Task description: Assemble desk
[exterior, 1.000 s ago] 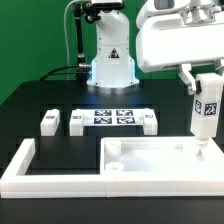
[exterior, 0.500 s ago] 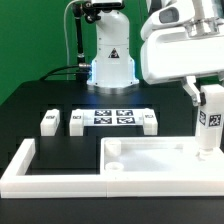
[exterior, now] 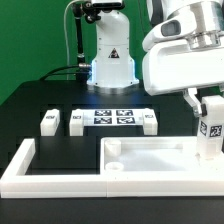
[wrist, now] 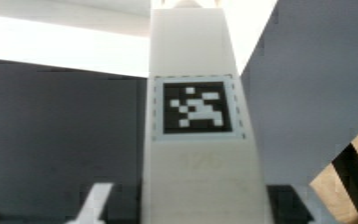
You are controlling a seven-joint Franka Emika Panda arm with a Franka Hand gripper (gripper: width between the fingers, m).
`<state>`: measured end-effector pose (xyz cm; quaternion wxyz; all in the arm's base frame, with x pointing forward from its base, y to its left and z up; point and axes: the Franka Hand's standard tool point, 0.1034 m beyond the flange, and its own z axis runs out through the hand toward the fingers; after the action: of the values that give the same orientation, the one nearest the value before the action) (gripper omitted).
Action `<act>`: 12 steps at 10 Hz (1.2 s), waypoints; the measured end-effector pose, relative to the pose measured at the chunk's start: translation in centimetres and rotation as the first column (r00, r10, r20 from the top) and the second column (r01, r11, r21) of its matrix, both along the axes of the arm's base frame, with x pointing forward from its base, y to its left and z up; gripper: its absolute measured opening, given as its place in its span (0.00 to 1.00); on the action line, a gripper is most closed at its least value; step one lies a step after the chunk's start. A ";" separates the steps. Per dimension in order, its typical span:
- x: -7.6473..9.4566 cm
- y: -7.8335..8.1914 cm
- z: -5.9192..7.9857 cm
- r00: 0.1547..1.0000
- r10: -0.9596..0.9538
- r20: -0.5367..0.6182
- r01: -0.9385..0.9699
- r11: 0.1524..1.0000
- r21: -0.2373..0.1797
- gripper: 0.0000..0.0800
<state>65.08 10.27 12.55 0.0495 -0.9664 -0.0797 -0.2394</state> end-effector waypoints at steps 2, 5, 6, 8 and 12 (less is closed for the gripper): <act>-0.2 0.2 -0.5 1.000 0.002 -0.005 -0.002 1.000 -0.001 0.36; -0.4 0.3 -0.8 0.999 -0.001 0.053 0.001 1.000 -0.007 0.36; -0.5 0.3 -0.8 0.996 -0.005 0.092 0.006 1.000 -0.009 0.36; -0.5 0.3 -0.8 0.994 -0.006 0.106 0.007 1.000 -0.009 0.36; -0.5 0.3 -0.9 0.994 -0.006 0.106 0.007 1.000 -0.009 0.77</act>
Offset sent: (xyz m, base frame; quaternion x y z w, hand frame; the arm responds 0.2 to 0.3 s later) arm -0.0084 0.0003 -0.0161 -0.0343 0.0099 -0.0063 0.9993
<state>64.56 10.55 11.69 0.0398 -0.9529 -0.0801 -0.2899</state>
